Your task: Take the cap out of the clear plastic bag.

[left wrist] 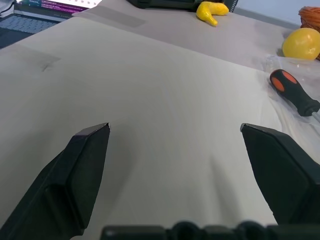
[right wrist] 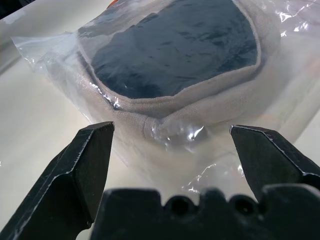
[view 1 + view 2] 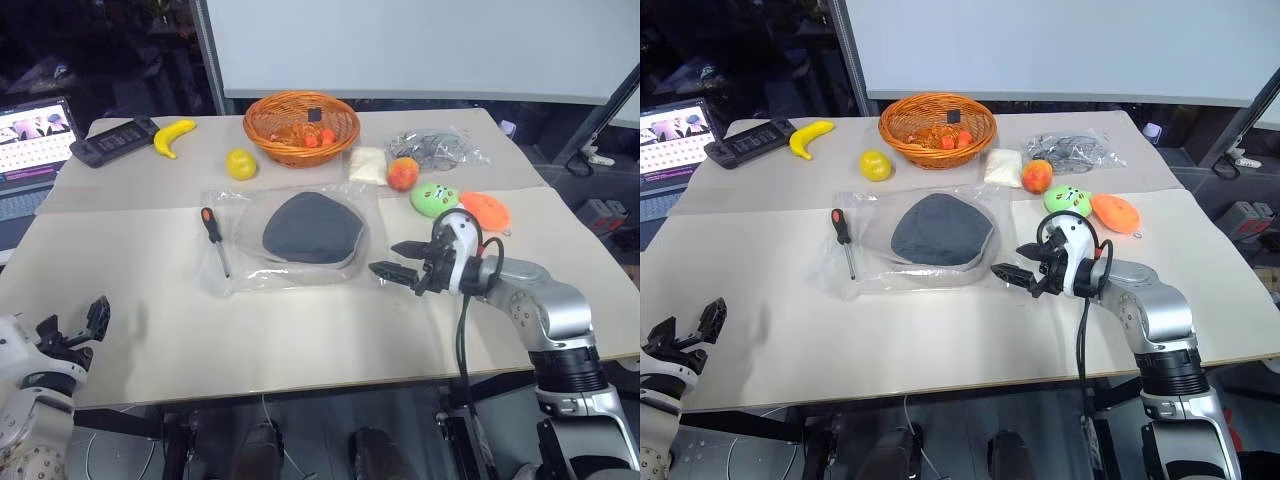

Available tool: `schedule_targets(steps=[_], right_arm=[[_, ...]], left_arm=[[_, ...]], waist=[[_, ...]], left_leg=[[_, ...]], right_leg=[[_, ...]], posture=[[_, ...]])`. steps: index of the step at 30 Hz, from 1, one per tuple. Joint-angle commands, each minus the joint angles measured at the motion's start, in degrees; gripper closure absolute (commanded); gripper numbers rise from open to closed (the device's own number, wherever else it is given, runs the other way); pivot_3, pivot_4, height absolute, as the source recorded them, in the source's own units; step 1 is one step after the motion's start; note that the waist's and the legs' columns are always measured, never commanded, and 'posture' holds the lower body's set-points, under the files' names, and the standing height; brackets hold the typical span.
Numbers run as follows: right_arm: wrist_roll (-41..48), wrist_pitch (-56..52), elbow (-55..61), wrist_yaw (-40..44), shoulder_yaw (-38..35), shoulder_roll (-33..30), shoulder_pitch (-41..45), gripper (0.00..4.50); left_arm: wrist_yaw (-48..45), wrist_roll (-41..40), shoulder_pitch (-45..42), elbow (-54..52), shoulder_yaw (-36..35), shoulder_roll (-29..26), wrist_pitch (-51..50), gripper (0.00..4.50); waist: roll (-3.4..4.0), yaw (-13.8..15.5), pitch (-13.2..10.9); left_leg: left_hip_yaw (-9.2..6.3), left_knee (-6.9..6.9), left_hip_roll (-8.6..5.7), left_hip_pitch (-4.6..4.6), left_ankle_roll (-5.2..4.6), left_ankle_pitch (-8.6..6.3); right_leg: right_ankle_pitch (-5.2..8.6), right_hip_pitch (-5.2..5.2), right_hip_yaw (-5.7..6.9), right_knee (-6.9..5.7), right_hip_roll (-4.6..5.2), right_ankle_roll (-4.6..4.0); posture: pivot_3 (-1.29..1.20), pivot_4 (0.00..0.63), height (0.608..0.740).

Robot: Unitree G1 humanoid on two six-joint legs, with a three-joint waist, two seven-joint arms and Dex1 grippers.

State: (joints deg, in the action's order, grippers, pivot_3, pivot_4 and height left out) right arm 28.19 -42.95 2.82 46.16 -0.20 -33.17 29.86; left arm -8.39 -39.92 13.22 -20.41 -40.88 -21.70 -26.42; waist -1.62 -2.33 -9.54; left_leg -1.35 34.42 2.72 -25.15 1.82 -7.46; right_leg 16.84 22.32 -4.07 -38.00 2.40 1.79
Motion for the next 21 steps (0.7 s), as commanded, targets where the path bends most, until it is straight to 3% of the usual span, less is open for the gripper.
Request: schedule_targets(steps=[1, 4, 8, 16, 21], right_arm=[[1.9, 1.24, 2.06, 5.55, 2.26, 0.41, 3.75, 0.06], [6.02, 0.39, 6.4, 18.33, 9.71, 1.81, 9.57, 0.06], [9.08, -0.72, 11.44, 23.76, 11.32, 0.19, 9.61, 0.06], [6.65, 0.39, 10.27, 19.7, 11.63, 0.77, 9.6, 0.06], [5.47, 0.53, 9.98, 18.77, 11.77, 0.66, 8.8, 0.06]], left_arm=[[-5.08, -4.57, -0.67, -4.8, 1.88, -4.08, -2.64, 0.0], [-19.01, -6.79, 1.44, -13.8, 11.94, -15.92, -9.1, 0.0], [-23.25, -8.72, 4.12, -17.66, 11.88, -20.72, -10.37, 0.0], [-18.56, -6.35, 1.13, -14.79, 11.49, -18.31, -10.53, 0.0], [-5.72, -4.19, -13.92, -4.59, 12.22, -14.56, -13.62, 0.0]], waist=[[-0.03, 0.0, -0.02], [-0.24, -0.28, -0.26], [-0.15, -0.27, -0.21], [-0.19, -0.07, -0.24], [-0.2, 0.57, -0.25]], left_leg=[[0.0, 0.0, 0.0, 0.0, 0.0, 0.0], [-0.02, 0.02, 0.09, -0.01, 0.0, 0.0], [0.02, -0.13, 0.12, 0.04, 0.06, -0.05], [-0.01, -0.1, 0.13, -0.05, 0.02, -0.17], [-0.05, 0.16, 0.13, -0.02, 0.02, -0.17]], right_leg=[[0.0, 0.0, 0.0, 0.0, 0.0, 0.0], [0.02, 0.11, 0.0, -0.1, -0.15, -0.06], [0.0, 0.03, 0.0, 0.06, -0.07, -0.1], [0.09, 0.21, 0.03, -0.07, -0.11, -0.18], [0.1, 0.04, 0.1, -0.06, -0.12, -0.14]], posture=[[0.0, 0.15, 0.74], [0.0, 0.15, 0.74], [0.0, 0.15, 0.74], [0.0, 0.15, 0.74], [0.0, 0.15, 0.74]])
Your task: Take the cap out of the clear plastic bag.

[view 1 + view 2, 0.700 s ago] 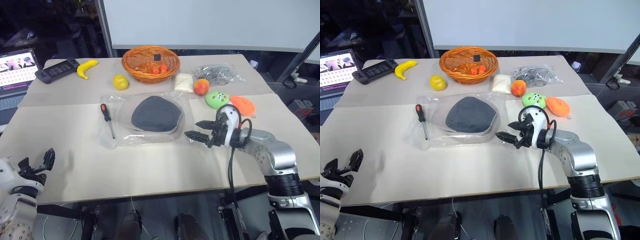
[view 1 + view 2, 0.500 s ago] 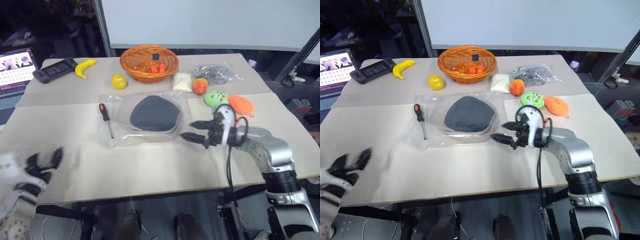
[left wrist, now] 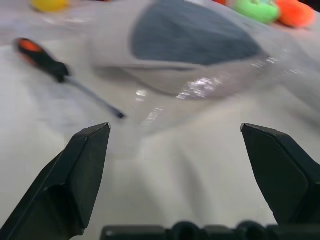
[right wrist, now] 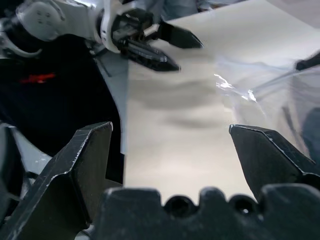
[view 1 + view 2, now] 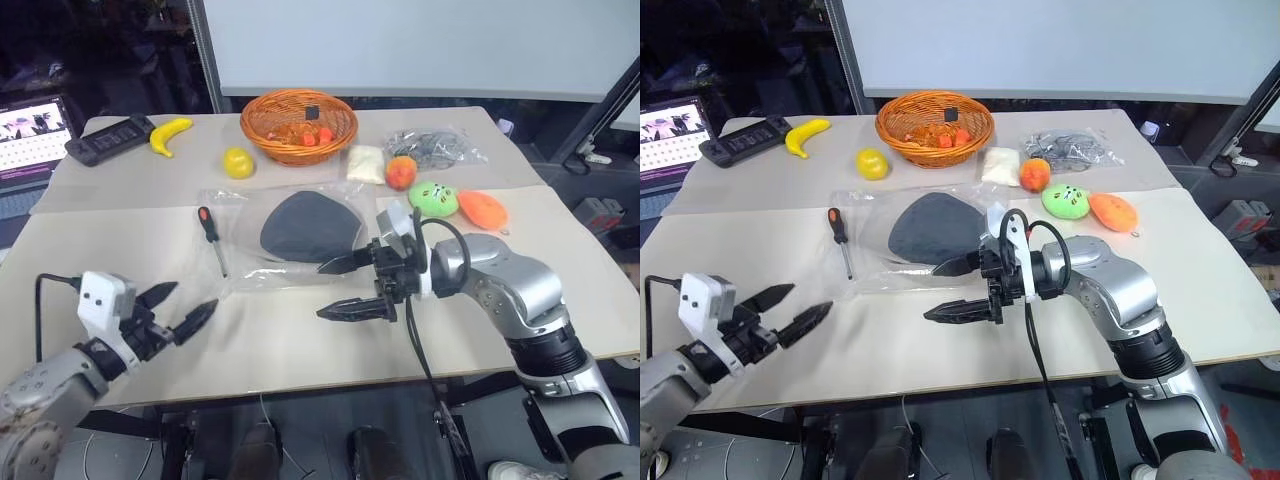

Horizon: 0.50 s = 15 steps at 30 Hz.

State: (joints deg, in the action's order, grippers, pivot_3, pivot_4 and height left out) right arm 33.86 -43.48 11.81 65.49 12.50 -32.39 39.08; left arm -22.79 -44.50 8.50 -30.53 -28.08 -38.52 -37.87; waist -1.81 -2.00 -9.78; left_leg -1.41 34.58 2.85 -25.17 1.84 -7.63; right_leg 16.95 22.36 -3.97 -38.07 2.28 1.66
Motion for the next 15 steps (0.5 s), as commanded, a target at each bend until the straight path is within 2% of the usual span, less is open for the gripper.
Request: schedule_targets(steps=[1, 4, 10, 15], right_arm=[[-0.37, 1.08, 1.06, -0.75, -0.97, -0.2, -0.69, 0.06], [-0.89, 1.12, 1.33, -1.45, -0.89, -0.28, -1.32, 0.06], [-0.48, 0.52, 2.48, -2.52, -1.78, -0.51, -2.19, 0.06], [-0.22, 0.36, 3.07, -3.22, -2.2, -0.63, -2.45, 0.06]], left_arm=[[10.85, -0.09, -13.21, 7.75, 0.04, 3.48, -3.17, 0.0], [13.24, 1.37, -23.3, 12.52, 4.24, 6.58, -4.42, 0.0], [17.27, 8.04, -36.32, 24.71, 14.12, 13.62, -6.68, 0.0], [24.99, 12.89, -39.92, 35.91, 15.24, 18.66, -12.91, 0.0]], waist=[[-0.01, 0.69, -0.01], [-0.14, 1.32, 0.0], [-0.15, 1.32, 0.0], [-0.15, 0.37, 0.0]], left_leg=[[-0.01, 0.05, 0.0, -0.01, 0.0, 0.0], [-0.07, 0.17, 0.0, -0.06, 0.0, 0.0], [-0.07, 0.2, -0.11, -0.19, -0.03, -0.02], [-0.06, 0.21, -0.11, -0.16, -0.04, -0.03]], right_leg=[[0.0, -0.03, 0.01, 0.01, 0.0, 0.01], [-0.04, -0.08, 0.04, 0.0, -0.06, 0.12], [-0.11, -0.05, 0.02, 0.03, 0.02, 0.23], [-0.12, -0.04, -0.04, -0.01, 0.0, 0.24]], posture=[[0.0, 0.15, 0.74], [0.0, 0.15, 0.74], [0.0, 0.15, 0.74], [0.0, 0.15, 0.74]])
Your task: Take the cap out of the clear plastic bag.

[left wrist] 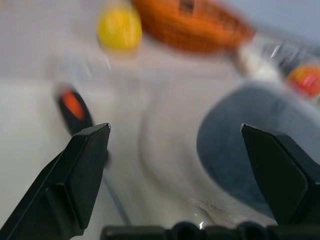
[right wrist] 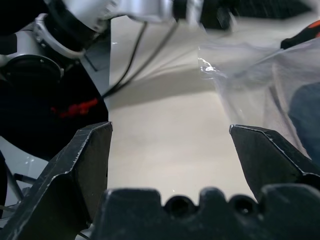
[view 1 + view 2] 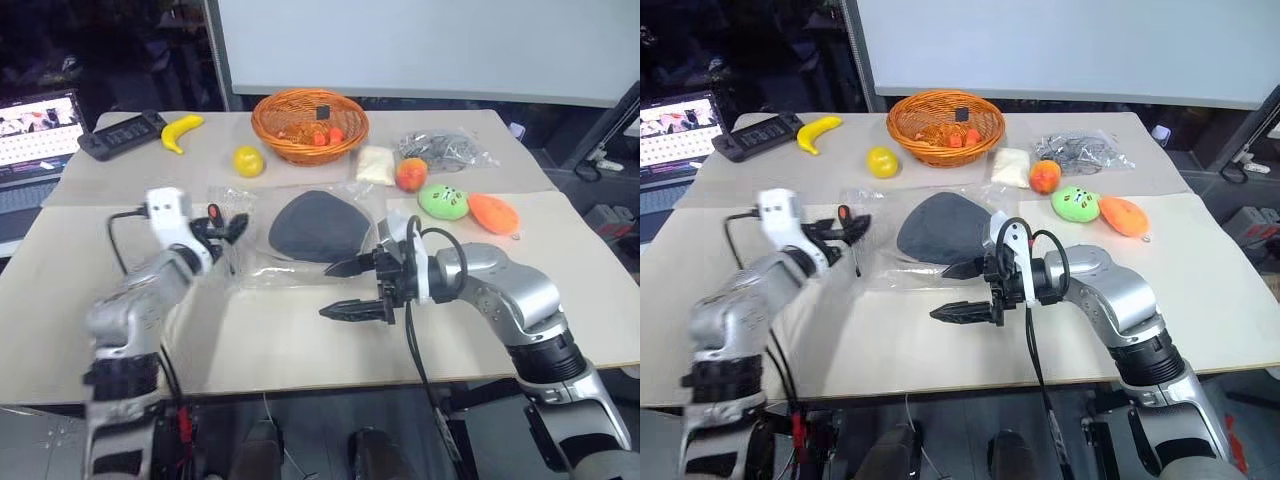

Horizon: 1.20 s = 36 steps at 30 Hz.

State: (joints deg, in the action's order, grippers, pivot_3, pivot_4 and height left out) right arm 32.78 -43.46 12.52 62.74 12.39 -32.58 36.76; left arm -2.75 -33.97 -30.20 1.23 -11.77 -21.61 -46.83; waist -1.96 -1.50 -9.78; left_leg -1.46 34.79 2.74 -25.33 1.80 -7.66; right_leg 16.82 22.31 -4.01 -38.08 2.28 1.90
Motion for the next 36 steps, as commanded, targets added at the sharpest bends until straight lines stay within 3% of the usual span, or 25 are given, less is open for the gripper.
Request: schedule_targets(steps=[1, 9, 22, 36], right_arm=[[1.03, 0.25, 2.58, -0.61, -2.29, -0.51, -0.2, 0.06], [1.5, -0.24, 3.46, -1.98, -3.3, -0.53, -1.11, 0.06], [1.55, -0.08, 3.31, -2.67, -3.06, 0.33, -1.59, 0.06], [2.41, -0.27, 3.33, -2.68, -3.52, 0.06, -1.03, 0.06]], left_arm=[[6.47, 3.16, -1.22, 5.14, -1.26, 3.08, -3.97, 0.0], [14.93, 7.56, -1.54, 4.88, -3.21, 10.99, -4.66, 0.0], [17.13, 21.73, -1.98, -7.1, 3.07, 8.69, 3.09, 0.0], [14.64, 23.44, 0.21, 2.1, 2.73, 12.89, -1.99, 0.0]], waist=[[0.0, -0.11, 0.0], [0.16, 0.27, 0.12], [0.2, 0.66, 0.15], [0.19, 0.74, 0.14]], left_leg=[[-0.01, -0.02, 0.0, 0.0, -0.01, 0.0], [-0.03, 0.07, -0.02, 0.17, -0.01, 0.0], [-0.03, 0.04, -0.04, 0.09, 0.0, 0.0], [-0.04, 0.04, -0.06, 0.07, 0.0, 0.0]], right_leg=[[0.0, 0.01, 0.0, -0.01, 0.0, 0.0], [-0.02, -0.19, 0.01, -0.05, 0.01, 0.04], [-0.03, -0.1, -0.01, -0.01, 0.01, 0.04], [-0.03, -0.11, 0.01, 0.0, 0.02, 0.04]], posture=[[0.0, 0.15, 0.74], [0.0, 0.15, 0.74], [0.0, 0.15, 0.74], [0.0, 0.15, 0.74]])
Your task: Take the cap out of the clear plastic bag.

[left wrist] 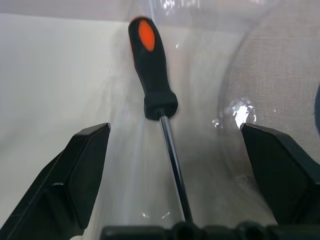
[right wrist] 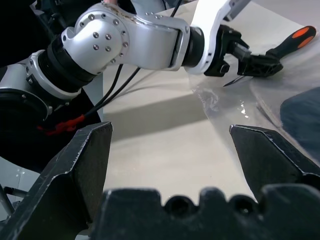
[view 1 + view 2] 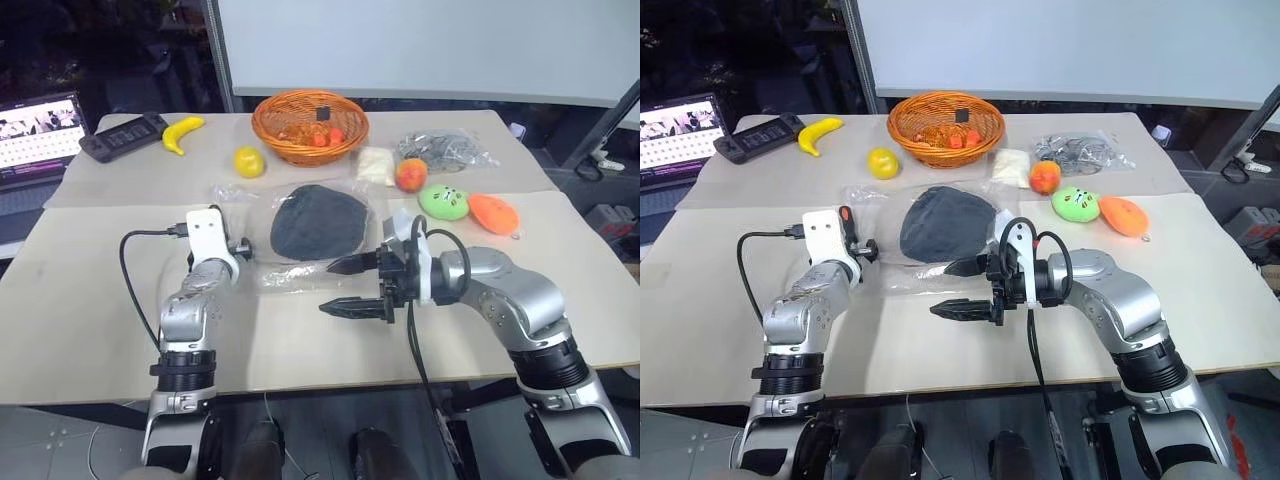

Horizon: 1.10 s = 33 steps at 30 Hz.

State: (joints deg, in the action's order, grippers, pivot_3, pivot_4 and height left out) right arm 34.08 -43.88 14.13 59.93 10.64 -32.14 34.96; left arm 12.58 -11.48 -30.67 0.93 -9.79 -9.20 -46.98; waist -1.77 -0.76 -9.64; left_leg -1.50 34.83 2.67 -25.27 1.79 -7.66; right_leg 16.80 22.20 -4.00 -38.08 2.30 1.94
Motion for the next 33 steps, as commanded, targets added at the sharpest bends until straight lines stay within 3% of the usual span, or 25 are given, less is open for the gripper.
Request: schedule_targets(steps=[1, 6, 9, 17, 20, 33], right_arm=[[0.89, 0.34, 1.65, 0.07, -1.77, -0.48, 0.77, 0.06], [0.99, 0.33, 1.4, -0.34, -2.37, -0.57, 0.96, 0.06], [1.13, 0.21, 1.76, -0.15, -2.33, -0.69, 0.88, 0.0], [1.31, 0.07, 1.96, -0.4, -2.36, -0.6, 1.14, 0.0], [1.49, -0.01, 2.06, -0.52, -2.4, -0.61, 1.29, 0.0], [1.71, 0.03, 2.12, -1.19, -2.23, -0.49, 1.54, 0.0]], left_arm=[[-0.78, 1.28, 0.79, 2.9, 0.8, 0.42, -2.2, 0.0], [-1.18, 1.69, 1.62, 3.38, -0.09, 0.68, -3.52, 0.0], [-1.63, 1.57, 2.26, 3.18, -0.48, 0.81, -3.65, 0.76], [-2.06, 1.61, 2.98, 1.79, -1.23, 1.94, -4.38, 3.65], [-2.05, 1.74, 3.04, 1.45, -1.8, 2.44, -4.86, 4.45], [-2.42, 1.54, 2.01, 0.57, -7.03, 2.52, 1.09, 4.45]], waist=[[0.0, 0.0, 0.0], [0.01, 0.0, 0.01], [0.02, -0.07, 0.01], [0.07, -0.11, 0.04], [0.07, -0.08, 0.04], [0.07, -0.06, 0.05]], left_leg=[[-0.01, 0.0, 0.0, 0.0, 0.0, 0.0], [0.0, 0.01, 0.0, 0.02, 0.0, 0.0], [-0.01, 0.01, 0.0, 0.03, 0.0, 0.0], [0.0, 0.0, 0.0, 0.05, 0.0, 0.0], [0.01, 0.02, 0.0, 0.05, 0.0, 0.0], [0.0, 0.01, 0.0, 0.05, 0.0, 0.0]], right_leg=[[0.0, 0.0, 0.0, 0.0, 0.0, 0.0], [0.0, -0.03, 0.0, -0.01, 0.0, 0.0], [0.0, -0.03, 0.0, -0.01, 0.0, 0.0], [0.0, -0.04, -0.01, -0.01, 0.0, 0.0], [0.0, -0.05, -0.01, -0.01, 0.0, 0.01], [0.0, -0.04, 0.0, -0.01, 0.0, 0.0]], posture=[[0.0, 0.15, 0.74], [0.0, 0.15, 0.74], [0.0, 0.15, 0.74], [0.0, 0.15, 0.74], [0.0, 0.15, 0.74], [0.0, 0.15, 0.74]])
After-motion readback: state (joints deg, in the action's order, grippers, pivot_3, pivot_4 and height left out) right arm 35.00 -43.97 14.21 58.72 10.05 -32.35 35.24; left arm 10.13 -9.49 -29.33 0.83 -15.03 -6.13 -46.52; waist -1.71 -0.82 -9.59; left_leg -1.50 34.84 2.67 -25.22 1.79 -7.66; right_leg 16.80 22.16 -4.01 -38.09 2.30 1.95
